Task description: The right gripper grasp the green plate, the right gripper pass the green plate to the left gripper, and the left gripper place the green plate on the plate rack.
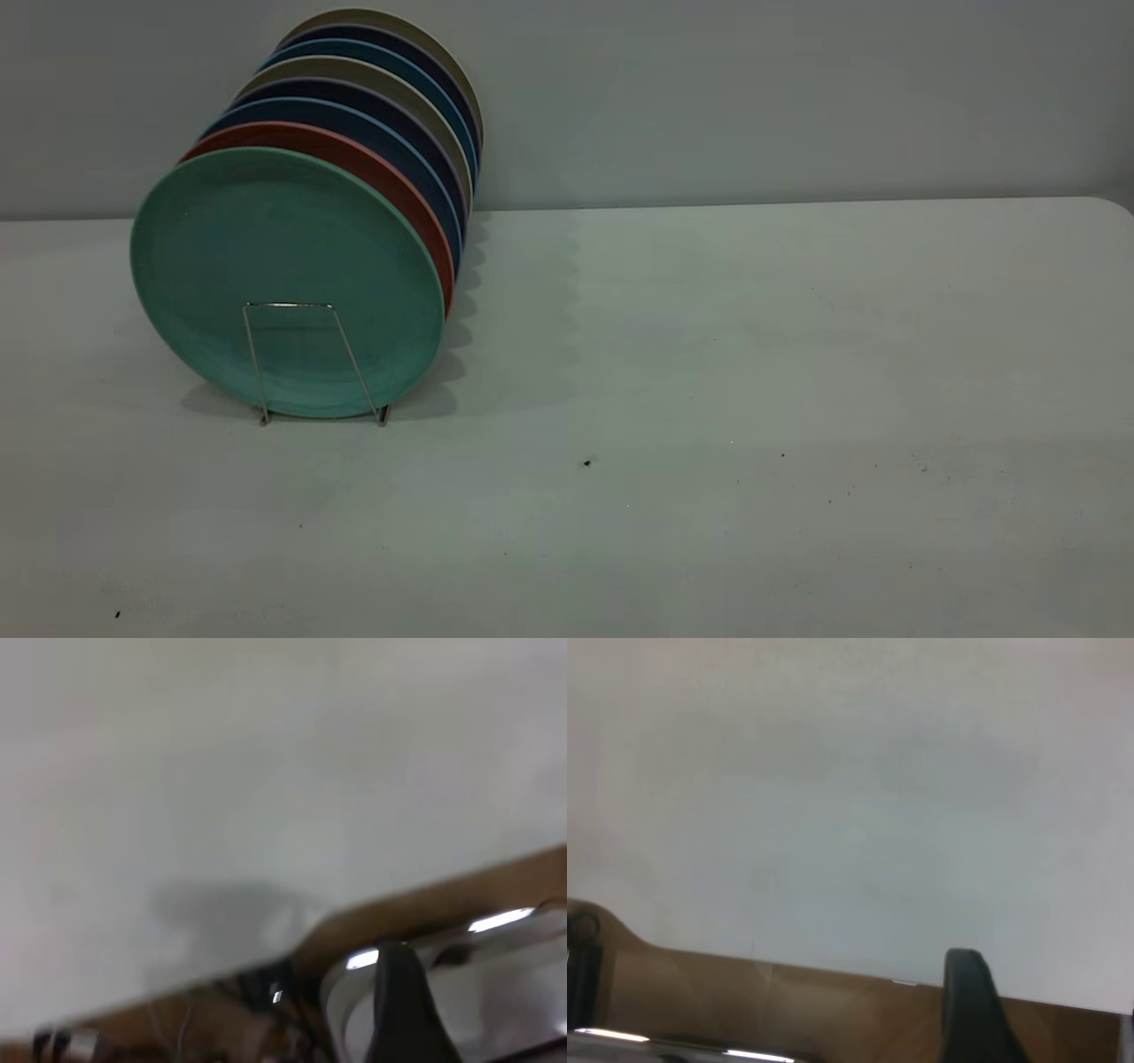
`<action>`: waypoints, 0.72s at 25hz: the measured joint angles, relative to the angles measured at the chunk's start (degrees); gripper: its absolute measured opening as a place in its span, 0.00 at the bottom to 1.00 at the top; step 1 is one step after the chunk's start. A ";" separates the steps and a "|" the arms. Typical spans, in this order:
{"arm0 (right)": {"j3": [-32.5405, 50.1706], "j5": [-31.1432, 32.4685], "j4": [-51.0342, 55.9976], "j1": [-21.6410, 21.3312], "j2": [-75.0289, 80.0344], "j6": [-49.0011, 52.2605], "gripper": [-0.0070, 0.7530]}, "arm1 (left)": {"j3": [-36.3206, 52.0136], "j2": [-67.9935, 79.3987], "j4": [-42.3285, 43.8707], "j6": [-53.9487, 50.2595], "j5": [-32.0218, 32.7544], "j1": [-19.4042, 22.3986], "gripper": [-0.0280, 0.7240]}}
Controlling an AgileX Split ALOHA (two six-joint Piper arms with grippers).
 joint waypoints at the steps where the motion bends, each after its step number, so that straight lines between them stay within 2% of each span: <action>1: 0.00 0.00 0.00 0.00 0.00 0.00 0.59 | 3.02 -1.96 1.43 -1.15 -0.51 0.00 0.66; 7: 0.00 0.00 0.00 0.00 0.00 0.02 0.59 | 14.18 -14.81 10.08 -7.77 -2.49 0.00 0.66; 18: 0.00 0.00 0.00 0.00 0.00 0.07 0.59 | 14.57 -32.33 10.35 -10.21 -2.47 0.00 0.66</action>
